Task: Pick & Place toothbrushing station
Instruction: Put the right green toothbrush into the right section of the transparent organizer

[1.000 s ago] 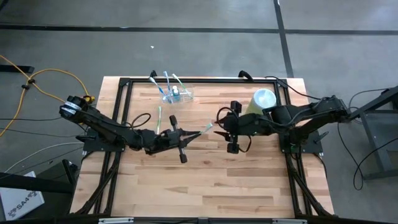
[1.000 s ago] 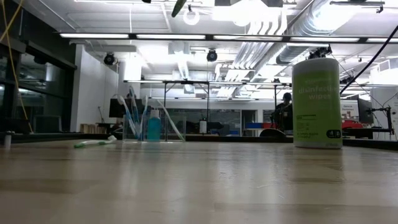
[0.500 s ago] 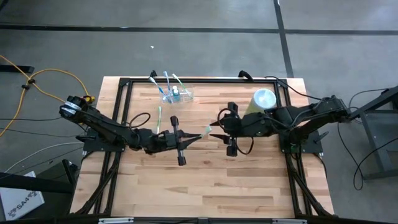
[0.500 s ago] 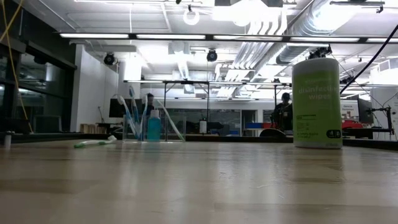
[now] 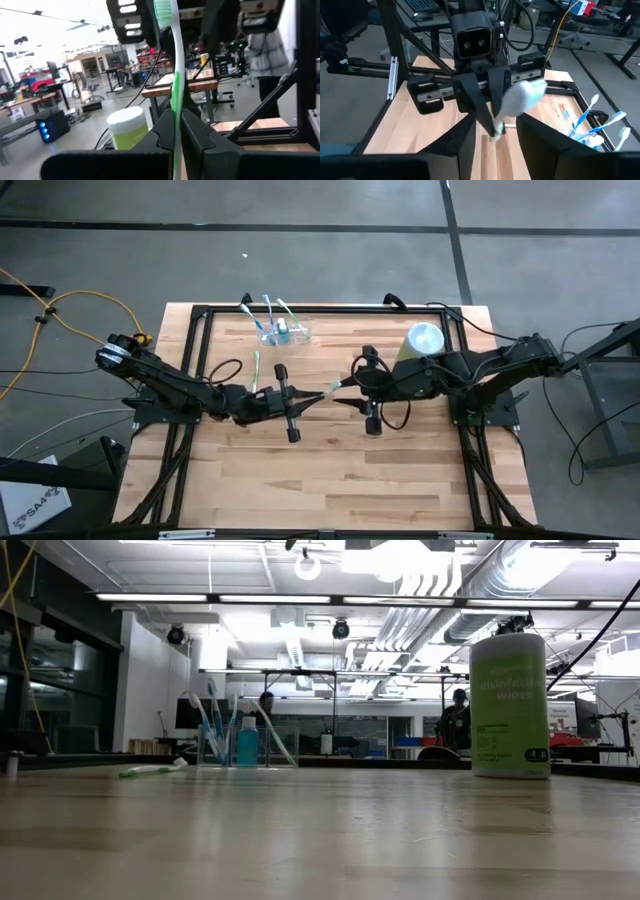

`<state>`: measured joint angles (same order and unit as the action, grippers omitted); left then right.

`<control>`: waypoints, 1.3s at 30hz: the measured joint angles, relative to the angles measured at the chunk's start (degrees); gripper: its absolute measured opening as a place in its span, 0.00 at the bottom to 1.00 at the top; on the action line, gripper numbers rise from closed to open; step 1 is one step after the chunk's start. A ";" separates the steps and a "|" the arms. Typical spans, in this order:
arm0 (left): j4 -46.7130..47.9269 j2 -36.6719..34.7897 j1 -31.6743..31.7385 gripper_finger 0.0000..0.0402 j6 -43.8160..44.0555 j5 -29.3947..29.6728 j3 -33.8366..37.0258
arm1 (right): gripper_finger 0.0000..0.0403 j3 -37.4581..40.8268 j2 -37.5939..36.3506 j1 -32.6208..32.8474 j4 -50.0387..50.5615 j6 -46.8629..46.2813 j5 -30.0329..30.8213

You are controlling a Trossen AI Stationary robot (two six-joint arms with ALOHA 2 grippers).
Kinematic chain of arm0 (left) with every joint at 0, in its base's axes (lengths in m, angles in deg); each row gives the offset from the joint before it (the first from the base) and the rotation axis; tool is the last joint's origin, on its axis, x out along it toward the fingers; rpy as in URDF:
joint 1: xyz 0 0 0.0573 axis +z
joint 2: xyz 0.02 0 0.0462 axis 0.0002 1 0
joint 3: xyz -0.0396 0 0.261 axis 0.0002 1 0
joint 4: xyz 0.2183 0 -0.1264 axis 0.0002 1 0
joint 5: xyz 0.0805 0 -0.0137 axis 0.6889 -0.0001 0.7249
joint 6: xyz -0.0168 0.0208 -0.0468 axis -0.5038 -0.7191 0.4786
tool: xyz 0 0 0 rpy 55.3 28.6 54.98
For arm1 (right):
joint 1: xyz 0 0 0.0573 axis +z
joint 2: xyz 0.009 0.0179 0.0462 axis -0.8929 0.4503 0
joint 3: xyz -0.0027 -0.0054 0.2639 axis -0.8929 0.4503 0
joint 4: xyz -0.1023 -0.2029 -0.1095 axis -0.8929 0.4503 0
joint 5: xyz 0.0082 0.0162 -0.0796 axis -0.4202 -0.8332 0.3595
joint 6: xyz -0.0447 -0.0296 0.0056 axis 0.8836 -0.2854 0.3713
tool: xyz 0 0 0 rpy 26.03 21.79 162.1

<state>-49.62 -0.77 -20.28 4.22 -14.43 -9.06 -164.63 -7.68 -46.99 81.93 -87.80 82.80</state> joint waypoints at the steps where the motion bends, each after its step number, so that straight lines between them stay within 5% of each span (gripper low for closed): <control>1: -0.25 0.00 0.00 0.01 -0.21 -0.66 0.00 | 0.32 0.00 0.00 0.00 0.00 0.29 0.01; 21: -1.09 0.89 4.49 0.01 4.16 -10.70 -0.04 | 0.26 0.00 0.00 -0.28 -0.84 1.15 -1.67; 39: -3.47 2.45 5.14 0.01 3.23 -11.06 -0.09 | 0.26 0.02 0.00 -0.31 -0.95 1.03 -1.28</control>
<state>-53.09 1.68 -15.15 7.46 -25.50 -9.15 -164.61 -7.68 -47.29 80.98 -86.77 81.51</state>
